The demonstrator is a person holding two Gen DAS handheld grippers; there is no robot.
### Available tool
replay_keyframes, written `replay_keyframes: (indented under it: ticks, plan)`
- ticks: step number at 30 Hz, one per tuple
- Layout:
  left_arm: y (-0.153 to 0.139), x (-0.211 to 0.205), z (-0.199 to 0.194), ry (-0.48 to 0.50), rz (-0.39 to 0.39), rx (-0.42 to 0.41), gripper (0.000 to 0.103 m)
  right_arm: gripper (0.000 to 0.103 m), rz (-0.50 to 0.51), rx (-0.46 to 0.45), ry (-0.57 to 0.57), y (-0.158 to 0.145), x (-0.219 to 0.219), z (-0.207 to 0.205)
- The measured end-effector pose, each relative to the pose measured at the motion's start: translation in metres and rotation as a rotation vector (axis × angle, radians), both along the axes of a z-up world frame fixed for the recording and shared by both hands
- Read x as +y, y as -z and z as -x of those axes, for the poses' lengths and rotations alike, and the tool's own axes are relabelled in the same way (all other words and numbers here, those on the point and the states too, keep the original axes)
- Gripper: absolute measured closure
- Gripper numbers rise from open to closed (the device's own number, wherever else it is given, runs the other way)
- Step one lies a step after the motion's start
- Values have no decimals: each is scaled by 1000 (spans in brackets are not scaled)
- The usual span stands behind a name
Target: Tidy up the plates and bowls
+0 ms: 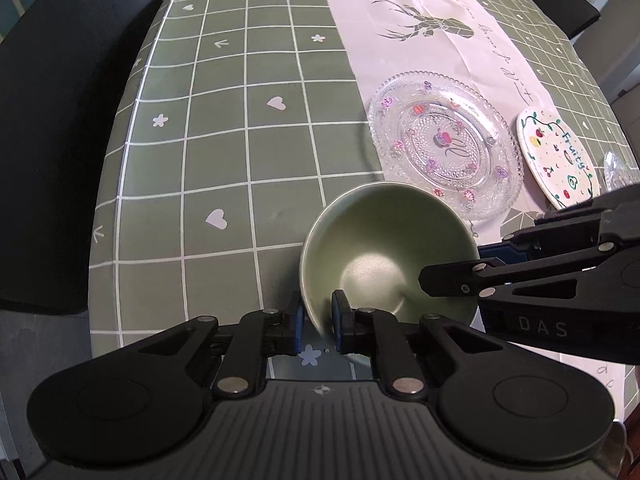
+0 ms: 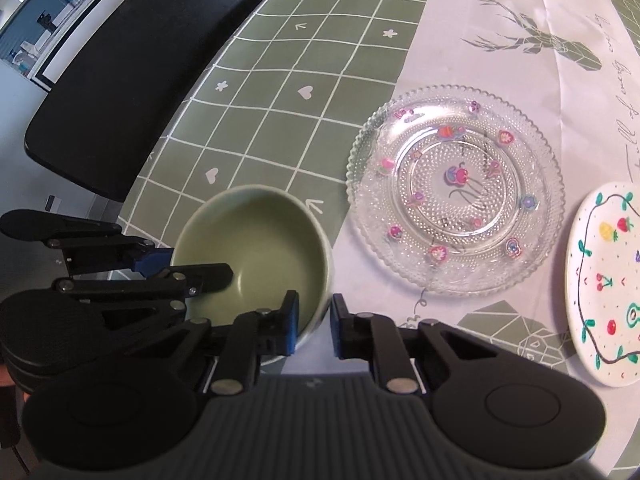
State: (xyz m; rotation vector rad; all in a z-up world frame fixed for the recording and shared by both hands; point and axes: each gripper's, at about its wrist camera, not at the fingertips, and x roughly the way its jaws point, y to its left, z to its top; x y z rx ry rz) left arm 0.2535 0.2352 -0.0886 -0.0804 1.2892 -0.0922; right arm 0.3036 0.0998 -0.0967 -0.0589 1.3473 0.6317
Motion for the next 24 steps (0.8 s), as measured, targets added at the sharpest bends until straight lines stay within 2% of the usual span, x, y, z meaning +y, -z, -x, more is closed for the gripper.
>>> replay_keyframes:
  ticks: [4, 11, 16, 24]
  plan:
    - [-1, -1, -2, -36, 4, 30, 89, 93, -5, 42, 69, 2, -4, -5]
    - [-6, -11, 3, -20, -9, 65, 89, 96, 30, 54, 86, 1, -8, 1]
    - [-15, -21, 9, -10, -10, 63, 89, 96, 50, 31, 67, -9, -15, 10]
    - [-50, -45, 16, 5, -32, 13, 89, 96, 44, -35, 64, -41, -38, 20]
